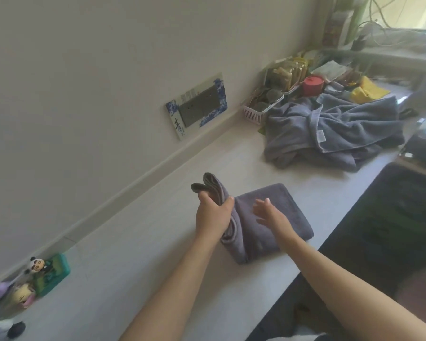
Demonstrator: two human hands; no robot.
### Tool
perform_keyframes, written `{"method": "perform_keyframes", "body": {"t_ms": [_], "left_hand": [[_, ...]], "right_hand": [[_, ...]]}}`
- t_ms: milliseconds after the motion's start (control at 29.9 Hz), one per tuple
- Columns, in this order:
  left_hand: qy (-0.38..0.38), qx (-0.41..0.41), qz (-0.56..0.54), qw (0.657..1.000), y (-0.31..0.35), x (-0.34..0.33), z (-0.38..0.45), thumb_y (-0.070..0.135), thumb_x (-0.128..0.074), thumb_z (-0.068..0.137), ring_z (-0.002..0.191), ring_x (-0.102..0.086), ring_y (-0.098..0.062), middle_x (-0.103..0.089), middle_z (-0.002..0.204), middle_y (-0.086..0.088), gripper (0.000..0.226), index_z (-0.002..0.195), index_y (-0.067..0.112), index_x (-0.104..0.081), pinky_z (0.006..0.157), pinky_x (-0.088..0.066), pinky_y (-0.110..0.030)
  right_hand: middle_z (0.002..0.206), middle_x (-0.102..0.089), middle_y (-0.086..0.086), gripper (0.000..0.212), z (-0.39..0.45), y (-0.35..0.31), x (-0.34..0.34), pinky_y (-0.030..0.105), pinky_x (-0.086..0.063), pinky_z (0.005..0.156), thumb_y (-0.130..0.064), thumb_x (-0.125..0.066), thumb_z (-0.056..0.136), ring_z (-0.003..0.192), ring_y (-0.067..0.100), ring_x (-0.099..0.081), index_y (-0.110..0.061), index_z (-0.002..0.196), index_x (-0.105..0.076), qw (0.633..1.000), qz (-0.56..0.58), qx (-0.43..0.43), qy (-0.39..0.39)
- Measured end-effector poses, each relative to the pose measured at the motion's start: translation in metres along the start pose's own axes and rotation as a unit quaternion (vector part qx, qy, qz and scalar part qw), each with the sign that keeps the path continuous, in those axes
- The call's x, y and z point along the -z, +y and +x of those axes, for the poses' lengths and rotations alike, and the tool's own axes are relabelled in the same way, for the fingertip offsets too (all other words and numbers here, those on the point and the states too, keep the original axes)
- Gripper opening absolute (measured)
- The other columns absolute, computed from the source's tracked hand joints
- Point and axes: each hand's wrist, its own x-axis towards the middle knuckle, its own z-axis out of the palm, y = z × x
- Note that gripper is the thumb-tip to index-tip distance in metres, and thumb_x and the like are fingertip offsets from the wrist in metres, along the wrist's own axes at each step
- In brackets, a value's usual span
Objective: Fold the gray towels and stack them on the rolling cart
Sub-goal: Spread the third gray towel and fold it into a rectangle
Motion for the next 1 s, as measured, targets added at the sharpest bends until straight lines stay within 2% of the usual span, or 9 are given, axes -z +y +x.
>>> {"method": "perform_keyframes", "body": {"t_ms": [201,334,468,602,669,736,803,903,1003], "left_hand": [[0.03,0.026,0.01,0.999,0.013,-0.019,-0.001,0.033,-0.065,0.085,0.109,-0.057,-0.031,-0.06,0.118,-0.013,0.044,0.114,0.007,-0.043,0.088,-0.044,-0.035],[0.044,0.054,-0.004,0.998,0.015,-0.023,-0.001,0.031,-0.063,0.086,0.105,-0.057,-0.029,-0.058,0.108,-0.007,0.04,0.113,0.009,-0.043,0.086,-0.045,-0.035],[0.04,0.088,-0.019,0.995,0.007,-0.029,-0.002,0.028,-0.064,0.086,0.097,-0.058,-0.022,-0.057,0.098,0.002,0.031,0.106,0.015,-0.044,0.077,-0.041,-0.029],[0.053,0.118,-0.04,0.991,0.005,-0.04,-0.006,0.029,-0.065,0.085,0.097,-0.06,-0.02,-0.058,0.096,0.004,0.03,0.104,0.017,-0.045,0.08,-0.045,-0.03],[0.068,0.119,-0.035,0.99,0.008,-0.044,-0.006,0.03,-0.065,0.085,0.095,-0.059,-0.02,-0.057,0.093,0.006,0.032,0.104,0.016,-0.044,0.077,-0.043,-0.029],[0.073,0.113,-0.025,0.991,0.013,-0.047,-0.007,0.031,-0.066,0.084,0.09,-0.058,-0.018,-0.054,0.087,0.01,0.033,0.103,0.016,-0.043,0.073,-0.039,-0.027],[0.075,0.105,-0.008,0.992,0.019,-0.055,-0.008,0.032,-0.066,0.084,0.092,-0.058,-0.02,-0.053,0.087,0.01,0.036,0.104,0.015,-0.042,0.073,-0.038,-0.026],[0.075,0.087,0.036,0.993,0.032,-0.069,-0.008,0.035,-0.065,0.085,0.097,-0.059,-0.024,-0.054,0.096,0.005,0.042,0.109,0.014,-0.038,0.074,-0.038,-0.027],[0.081,0.064,0.064,0.993,0.042,-0.081,-0.003,0.035,-0.063,0.086,0.098,-0.059,-0.025,-0.052,0.098,0.005,0.041,0.108,0.02,-0.032,0.073,-0.036,-0.026]], "right_hand": [[0.141,-0.045,0.016,0.05,0.028,-0.016,-0.011,0.008,-0.038,0.085,-0.028,-0.017,0.105,0.129,0.024,-0.043,0.003,0.138,-0.038,0.983,0.004,-0.119,-0.138],[0.141,-0.044,0.018,0.065,0.056,-0.022,-0.016,0.034,-0.035,0.101,-0.046,-0.015,0.101,0.13,0.031,-0.042,0.002,0.141,-0.033,0.978,0.041,-0.137,-0.15],[0.15,-0.032,0.011,0.065,0.069,-0.026,-0.029,0.016,-0.028,0.098,-0.047,-0.007,0.101,0.135,0.027,-0.034,-0.003,0.146,-0.025,0.956,0.006,-0.182,-0.229],[0.128,-0.056,0.014,0.072,0.069,-0.019,-0.039,0.037,-0.047,0.088,-0.058,-0.009,0.096,0.112,0.027,-0.057,-0.008,0.134,-0.045,0.926,0.084,-0.218,-0.298],[0.145,-0.04,0.016,0.075,0.074,-0.018,-0.032,0.041,-0.038,0.104,-0.062,-0.012,0.094,0.13,0.032,-0.043,-0.009,0.144,-0.033,0.926,0.096,-0.23,-0.283],[0.15,-0.031,0.015,0.065,0.076,-0.023,-0.017,0.023,-0.039,0.099,-0.049,-0.012,0.101,0.136,0.031,-0.033,-0.004,0.146,-0.028,0.94,0.065,-0.215,-0.256],[0.144,-0.04,0.017,0.058,0.078,-0.029,0.004,0.021,-0.044,0.085,-0.04,-0.016,0.103,0.129,0.031,-0.042,0.0,0.14,-0.036,0.959,0.046,-0.173,-0.221],[0.128,-0.055,0.02,0.048,0.084,-0.035,0.044,0.038,-0.044,0.092,-0.034,-0.026,0.103,0.111,0.031,-0.054,0.0,0.124,-0.053,0.978,-0.01,-0.127,-0.167],[0.122,-0.058,0.017,0.044,0.086,-0.034,0.077,0.038,-0.042,0.091,-0.031,-0.027,0.103,0.1,0.026,-0.053,-0.003,0.121,-0.056,0.98,-0.112,-0.108,-0.12]]}}
